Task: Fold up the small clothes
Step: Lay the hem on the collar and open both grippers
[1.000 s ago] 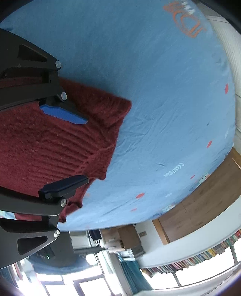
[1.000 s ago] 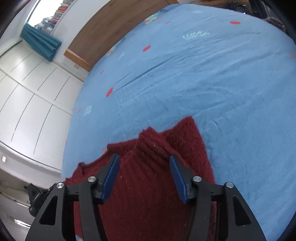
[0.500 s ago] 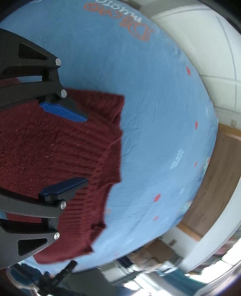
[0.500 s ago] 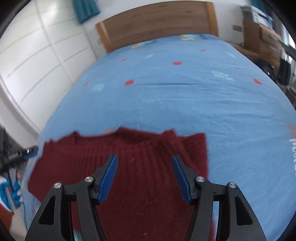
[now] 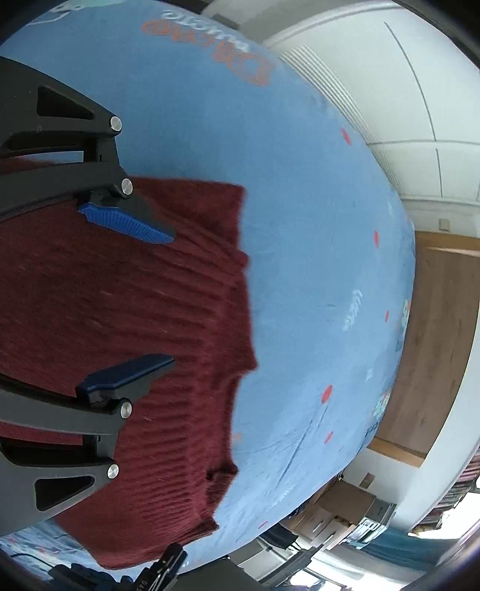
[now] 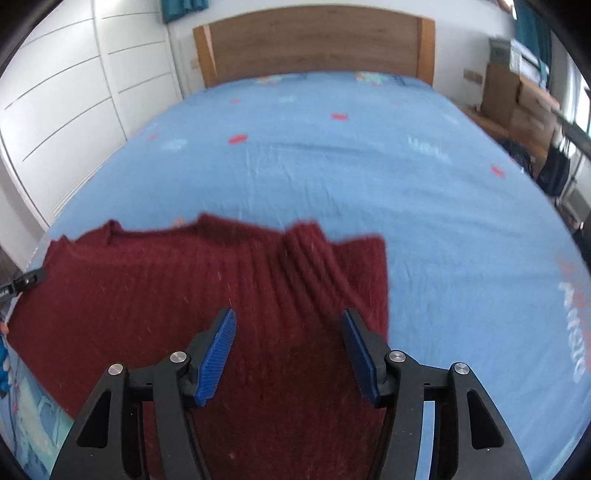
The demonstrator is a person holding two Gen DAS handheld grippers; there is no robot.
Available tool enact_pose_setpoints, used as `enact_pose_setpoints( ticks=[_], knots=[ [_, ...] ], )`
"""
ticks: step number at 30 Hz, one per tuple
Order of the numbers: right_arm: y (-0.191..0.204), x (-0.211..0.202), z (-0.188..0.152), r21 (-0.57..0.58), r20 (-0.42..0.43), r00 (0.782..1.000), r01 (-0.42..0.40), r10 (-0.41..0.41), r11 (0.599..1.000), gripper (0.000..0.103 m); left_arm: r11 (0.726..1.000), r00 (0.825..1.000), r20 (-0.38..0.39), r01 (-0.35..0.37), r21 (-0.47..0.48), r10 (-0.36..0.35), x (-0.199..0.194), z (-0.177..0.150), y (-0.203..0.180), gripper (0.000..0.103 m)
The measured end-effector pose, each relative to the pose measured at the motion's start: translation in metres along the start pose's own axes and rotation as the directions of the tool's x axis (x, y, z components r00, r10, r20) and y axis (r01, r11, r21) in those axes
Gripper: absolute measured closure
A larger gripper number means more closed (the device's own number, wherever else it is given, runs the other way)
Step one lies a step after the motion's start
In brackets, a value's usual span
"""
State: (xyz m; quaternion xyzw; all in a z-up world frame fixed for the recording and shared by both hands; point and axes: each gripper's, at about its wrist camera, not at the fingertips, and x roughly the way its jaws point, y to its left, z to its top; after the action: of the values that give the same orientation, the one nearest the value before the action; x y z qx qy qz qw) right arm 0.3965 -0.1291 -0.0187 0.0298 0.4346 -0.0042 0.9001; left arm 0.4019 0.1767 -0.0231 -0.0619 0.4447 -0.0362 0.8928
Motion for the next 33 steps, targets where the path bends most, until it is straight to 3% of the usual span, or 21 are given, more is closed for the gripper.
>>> enact_pose_setpoints(
  ticks=[5, 9, 24, 33],
  knots=[
    [0.014, 0.021, 0.024, 0.001, -0.001, 0.999, -0.040, 0.040, 0.999, 0.041, 1.000, 0.999, -0.039, -0.013, -0.012, 0.012, 0.032, 0.021, -0.007, 0.046],
    [0.013, 0.058, 0.018, 0.011, -0.105, 0.994, -0.022, 0.023, 1.000, 0.041, 0.999, 0.995, -0.096, -0.032, -0.024, 0.029, 0.059, 0.010, 0.003, 0.046],
    [-0.006, 0.014, -0.009, 0.052, -0.099, 0.994, -0.035, 0.040, 0.998, 0.042, 0.991, 0.994, -0.006, -0.104, 0.083, 0.105, 0.004, -0.025, -0.010, 0.045],
    [-0.012, -0.031, -0.036, 0.089, -0.083, 0.996, -0.030, 0.037, 0.996, 0.041, 0.988, 0.994, 0.024, -0.112, 0.108, 0.110, -0.025, -0.042, -0.019, 0.045]
  ],
)
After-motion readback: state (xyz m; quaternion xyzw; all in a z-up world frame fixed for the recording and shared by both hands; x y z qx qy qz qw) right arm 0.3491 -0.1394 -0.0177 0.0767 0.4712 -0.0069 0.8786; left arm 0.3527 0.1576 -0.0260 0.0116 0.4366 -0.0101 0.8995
